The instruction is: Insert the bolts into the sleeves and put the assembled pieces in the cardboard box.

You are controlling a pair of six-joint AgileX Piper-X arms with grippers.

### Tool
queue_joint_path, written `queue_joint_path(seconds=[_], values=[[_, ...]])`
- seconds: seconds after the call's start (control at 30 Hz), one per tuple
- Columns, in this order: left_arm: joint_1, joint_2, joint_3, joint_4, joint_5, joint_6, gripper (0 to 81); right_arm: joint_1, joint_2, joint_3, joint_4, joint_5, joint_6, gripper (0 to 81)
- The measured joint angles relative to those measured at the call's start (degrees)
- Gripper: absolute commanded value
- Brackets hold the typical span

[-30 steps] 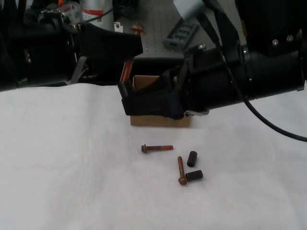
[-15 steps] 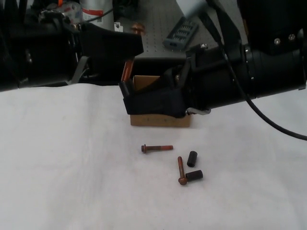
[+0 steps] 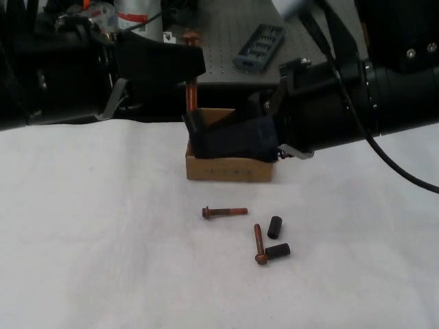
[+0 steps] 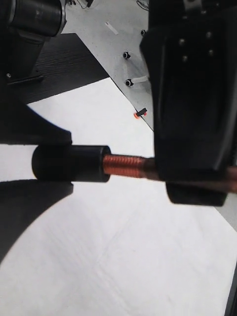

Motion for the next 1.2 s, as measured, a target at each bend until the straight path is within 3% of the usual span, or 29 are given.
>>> queue_joint_path(seconds=[0.43,0.87,1.2], values=[[0.0,0.0,0.0,0.0,-0.21,0.0,0.6,-1.72,0.0,0.0,0.11,-0.52,-1.01,2.9],[0.0,-0.48,0.0,1.87,0.83,0.0,0.6,-2.35,0.0,0.09,-0.08,-5.52,-10.71,2.9],[-0.15,-0.64,-0.1,6.12,2.58,0.0,0.6,-2.35,0.0,0.09,0.19,-5.56,-15.29,2.9]])
